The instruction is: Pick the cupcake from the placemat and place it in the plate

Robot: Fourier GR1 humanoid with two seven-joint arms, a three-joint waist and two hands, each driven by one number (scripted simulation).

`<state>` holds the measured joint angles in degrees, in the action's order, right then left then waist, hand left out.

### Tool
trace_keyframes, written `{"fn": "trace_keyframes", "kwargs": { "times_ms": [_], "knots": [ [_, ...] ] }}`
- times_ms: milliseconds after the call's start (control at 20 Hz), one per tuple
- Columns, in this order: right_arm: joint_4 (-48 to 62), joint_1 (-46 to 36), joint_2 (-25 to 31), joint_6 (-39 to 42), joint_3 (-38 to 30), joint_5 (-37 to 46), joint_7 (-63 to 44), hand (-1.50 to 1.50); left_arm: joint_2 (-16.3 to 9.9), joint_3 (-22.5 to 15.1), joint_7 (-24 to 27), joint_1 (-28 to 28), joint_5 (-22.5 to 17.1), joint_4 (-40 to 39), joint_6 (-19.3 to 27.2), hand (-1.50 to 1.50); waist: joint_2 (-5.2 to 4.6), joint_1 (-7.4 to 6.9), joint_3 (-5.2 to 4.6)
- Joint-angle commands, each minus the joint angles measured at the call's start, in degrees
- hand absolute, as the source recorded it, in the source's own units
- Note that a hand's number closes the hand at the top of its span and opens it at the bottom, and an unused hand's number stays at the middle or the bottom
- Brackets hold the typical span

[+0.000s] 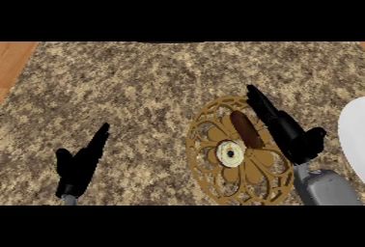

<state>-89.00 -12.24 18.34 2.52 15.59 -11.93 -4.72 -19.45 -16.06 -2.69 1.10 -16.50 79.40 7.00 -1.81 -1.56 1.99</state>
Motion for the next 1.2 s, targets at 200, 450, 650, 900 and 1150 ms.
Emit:
{"fn": "trace_keyframes", "kwargs": {
  "times_ms": [200, 450, 650, 900, 1150],
  "knots": [
    [0.02, -15.78, 3.30, 4.20, -11.80, -6.99, 2.70, 1.50, -0.47, 2.15, -5.72, 5.42, -0.13, 6.07, 4.41, 0.00, 1.36, 0.66, -1.95],
    [6.48, -13.27, 6.25, -10.89, -13.50, 10.91, 7.56, -1.50, 1.76, 1.57, -6.87, 2.18, -1.18, 5.72, 3.76, 0.00, 1.32, 1.87, -1.96],
    [14.22, -12.99, 4.53, -4.40, -19.12, 3.94, 20.39, -1.50, 3.49, 1.58, -6.66, 2.14, -0.16, 5.16, 3.96, 0.00, 1.63, 1.18, -1.95],
    [5.08, -6.53, 6.70, -1.01, -16.50, 7.39, 18.49, -1.50, 5.28, 2.60, -6.55, 0.08, 1.05, 2.53, 2.95, 0.00, 1.85, 1.68, -2.00],
    [2.03, -8.46, 17.78, 9.02, -11.20, 11.10, 8.09, -1.50, 4.88, 3.46, -8.97, -1.67, 0.59, 2.53, 3.89, 0.00, 2.00, 2.21, -2.12]
  ]
}}
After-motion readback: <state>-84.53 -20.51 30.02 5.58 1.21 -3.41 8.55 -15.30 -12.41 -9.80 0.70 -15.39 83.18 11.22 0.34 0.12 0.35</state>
